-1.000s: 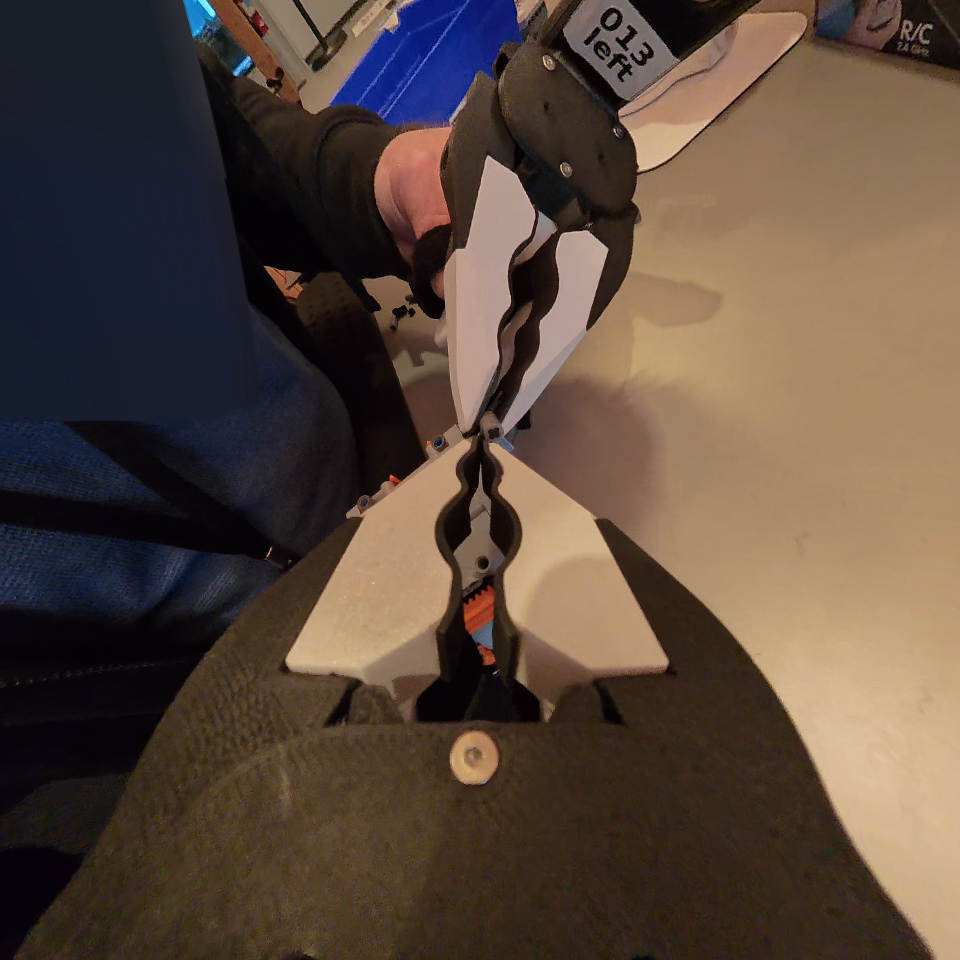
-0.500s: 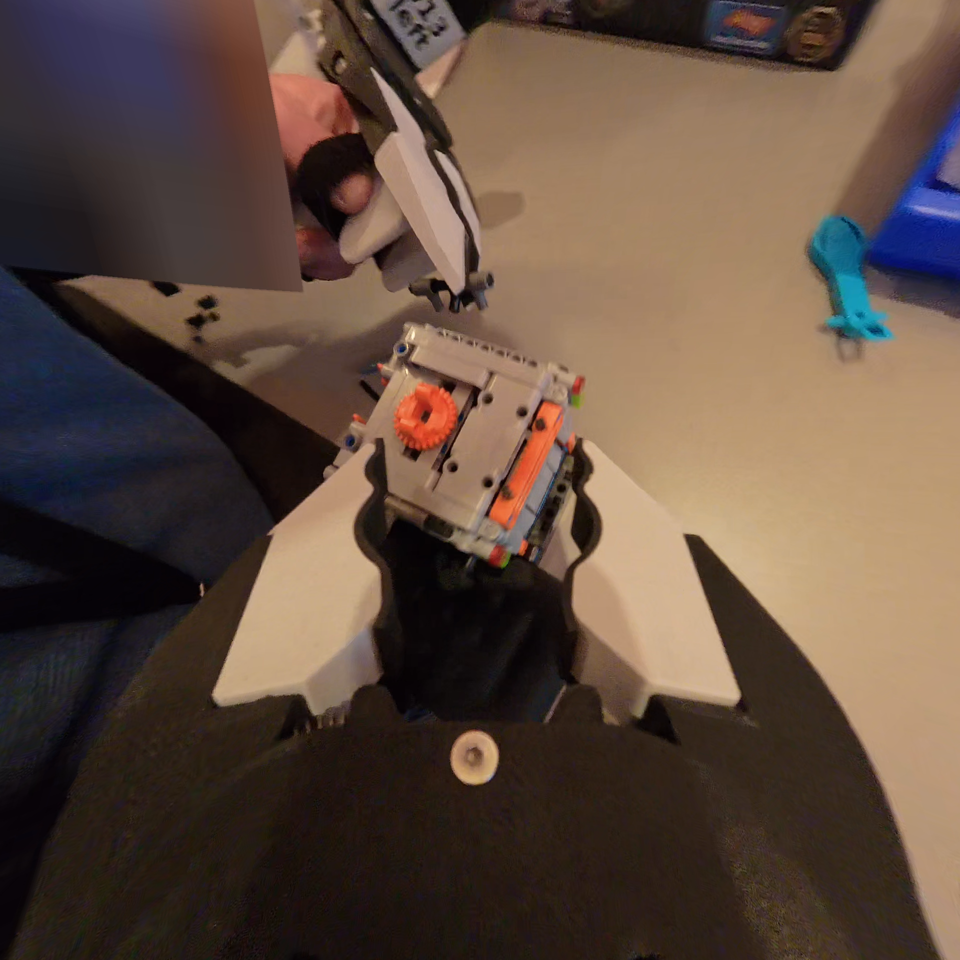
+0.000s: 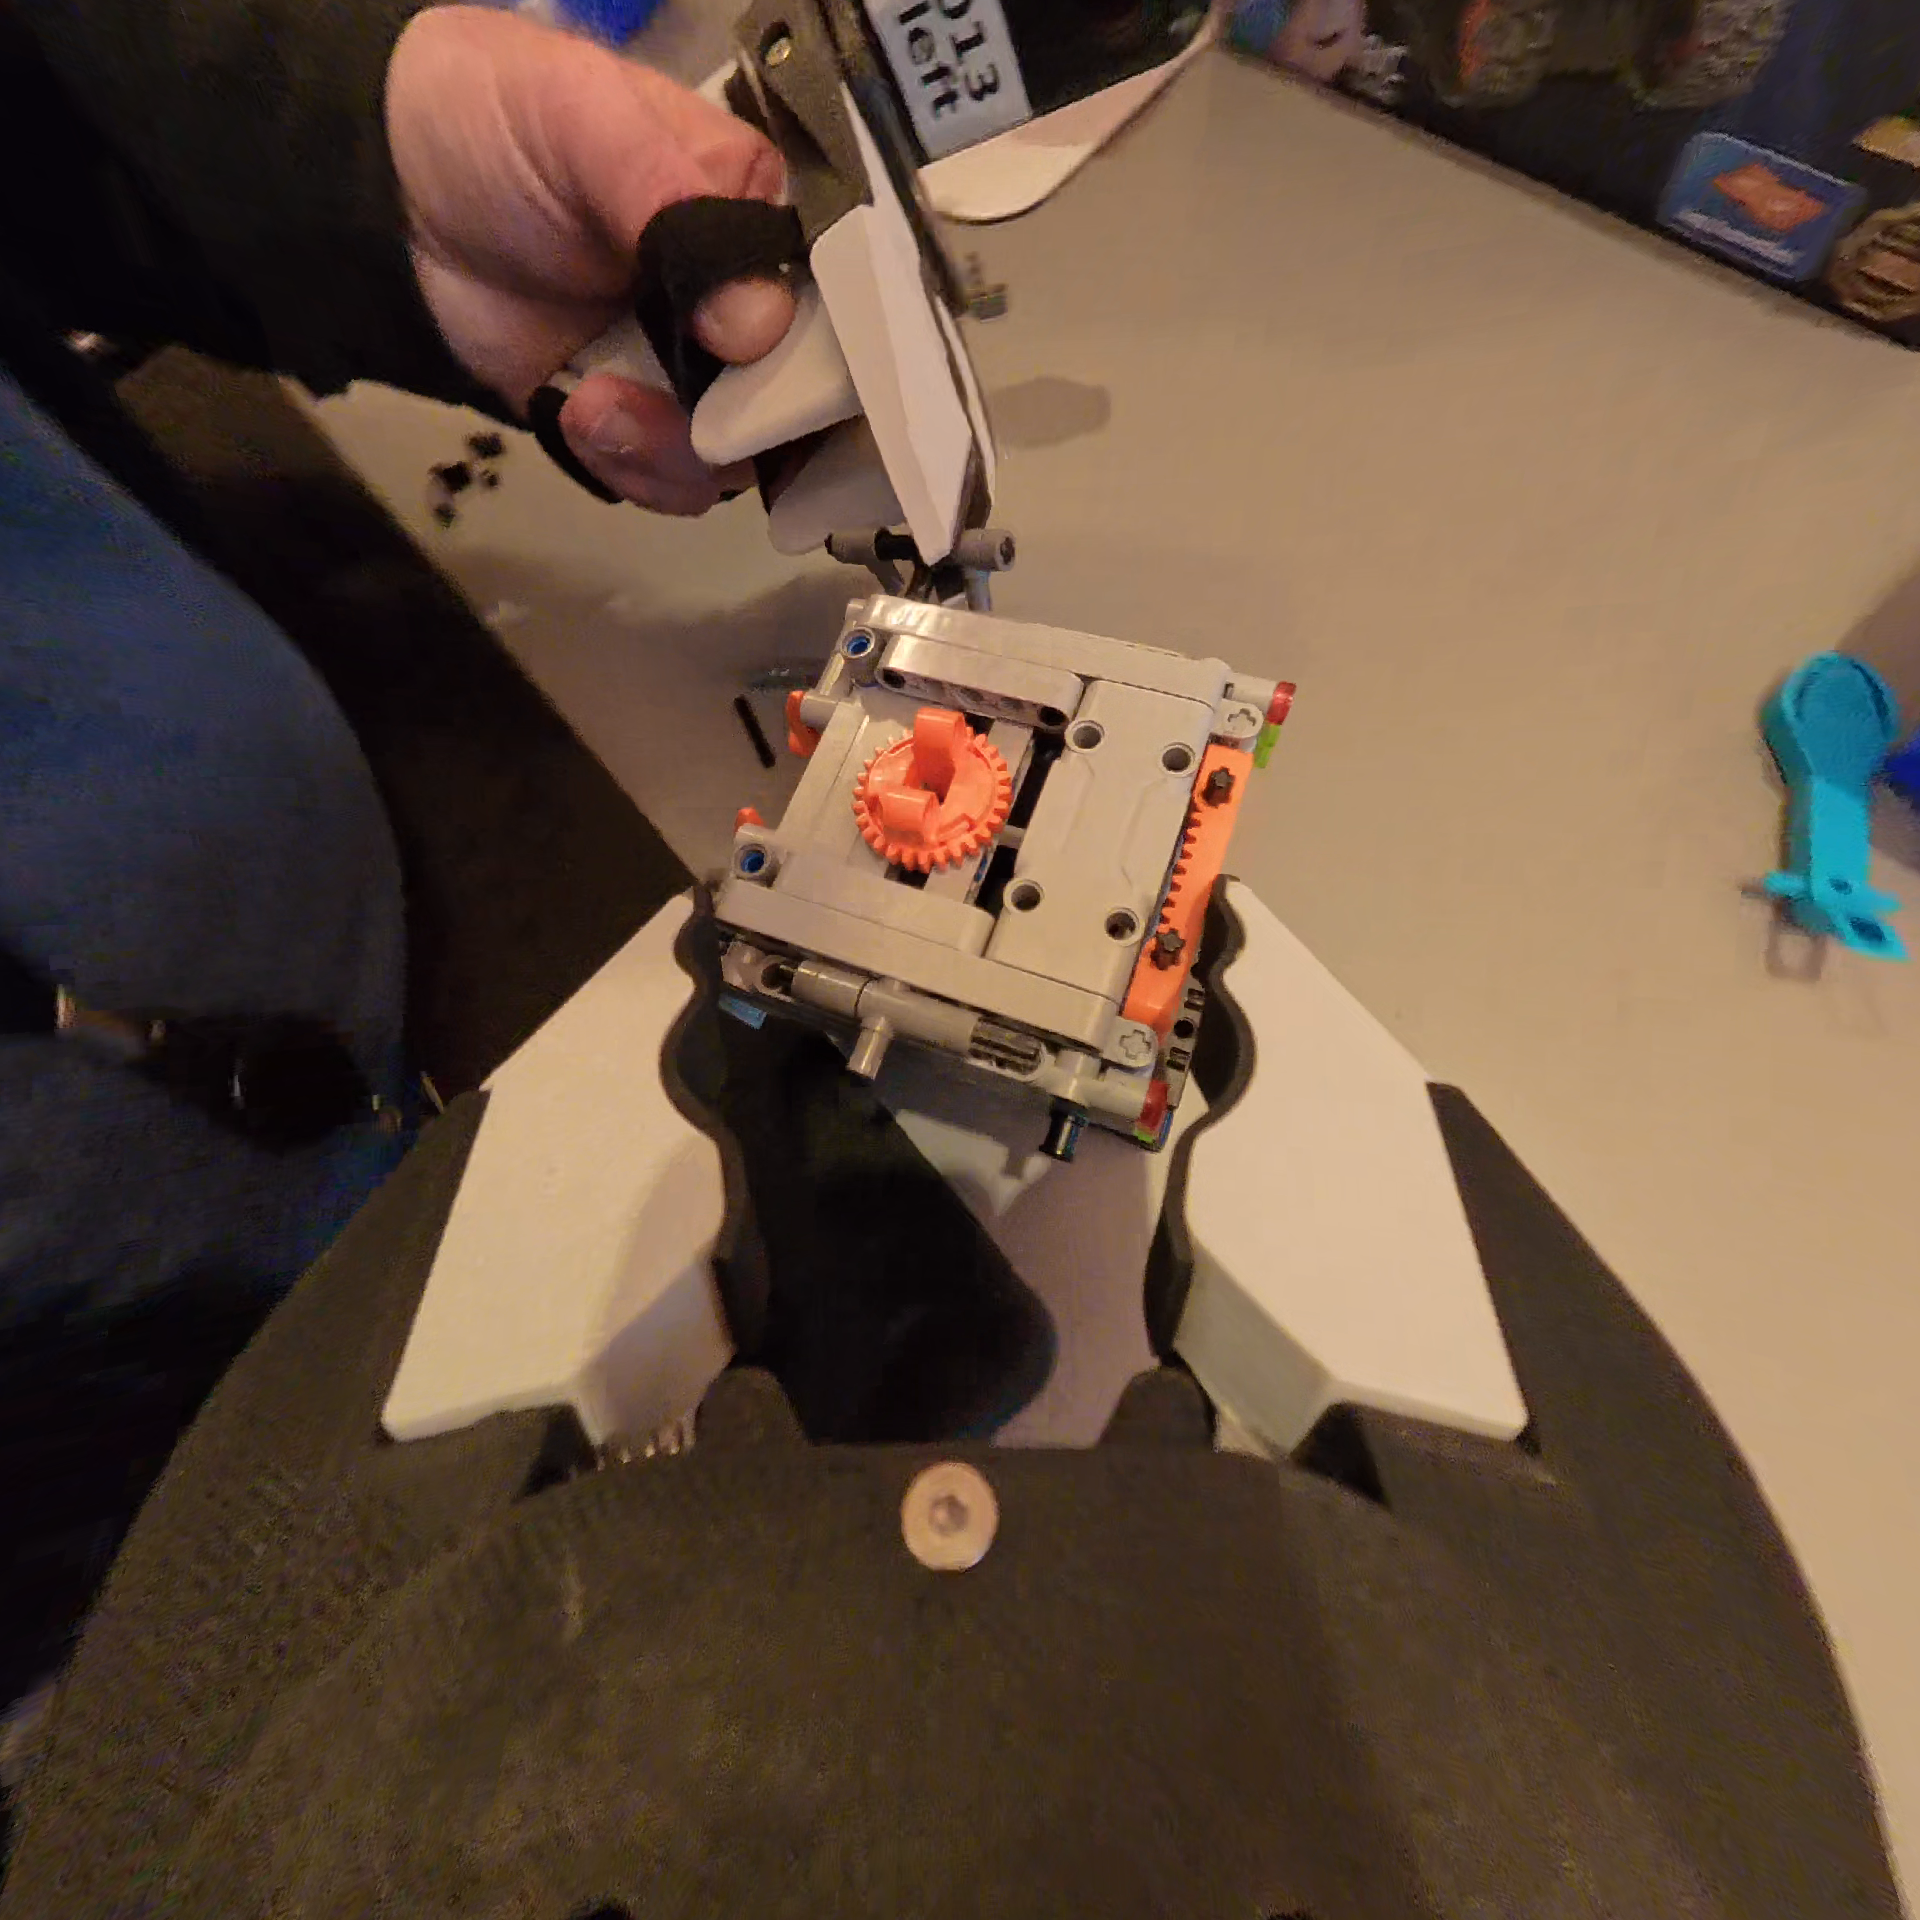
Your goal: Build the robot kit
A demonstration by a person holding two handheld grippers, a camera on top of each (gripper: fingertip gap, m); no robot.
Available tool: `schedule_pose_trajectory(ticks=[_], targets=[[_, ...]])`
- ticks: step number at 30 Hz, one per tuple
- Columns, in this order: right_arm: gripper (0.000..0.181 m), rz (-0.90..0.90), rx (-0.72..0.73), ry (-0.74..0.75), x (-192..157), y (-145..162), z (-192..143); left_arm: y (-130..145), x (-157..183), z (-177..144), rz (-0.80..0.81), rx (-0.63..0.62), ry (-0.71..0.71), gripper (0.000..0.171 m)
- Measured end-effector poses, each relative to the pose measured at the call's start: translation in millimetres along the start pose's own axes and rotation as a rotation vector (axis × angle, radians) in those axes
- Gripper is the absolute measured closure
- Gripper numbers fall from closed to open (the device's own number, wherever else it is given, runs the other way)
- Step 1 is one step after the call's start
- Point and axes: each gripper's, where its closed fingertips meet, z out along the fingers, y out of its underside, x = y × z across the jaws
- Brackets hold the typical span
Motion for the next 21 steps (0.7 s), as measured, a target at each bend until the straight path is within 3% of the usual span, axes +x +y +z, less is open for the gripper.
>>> schedule_pose_trajectory(ticks=[6, 8, 14, 21], targets=[[0.089, -0.136, -0.152, -0.279, 17.2, -2.2, 3.0, 2.7, 4.3, 3.1, -0.007, 0.084, 0.027, 0.168], [0.088, -0.134, -0.197, -0.254, 27.6, -5.2, 0.0, -0.7, 8.3, 1.4, 0.017, 0.103, 0.034, 0.168], [0.101, -0.078, -0.068, -0.112, 22.6, -44.2, -14.0, -19.0, 17.6, 0.5, 0.028, 0.132, 0.078, 0.168], [0.097, -0.013, -0.065, 0.010, 29.8, -32.0, 9.3, -28.8, 3.8, 7.6, -0.071, 0.169, 0.119, 0.168]])
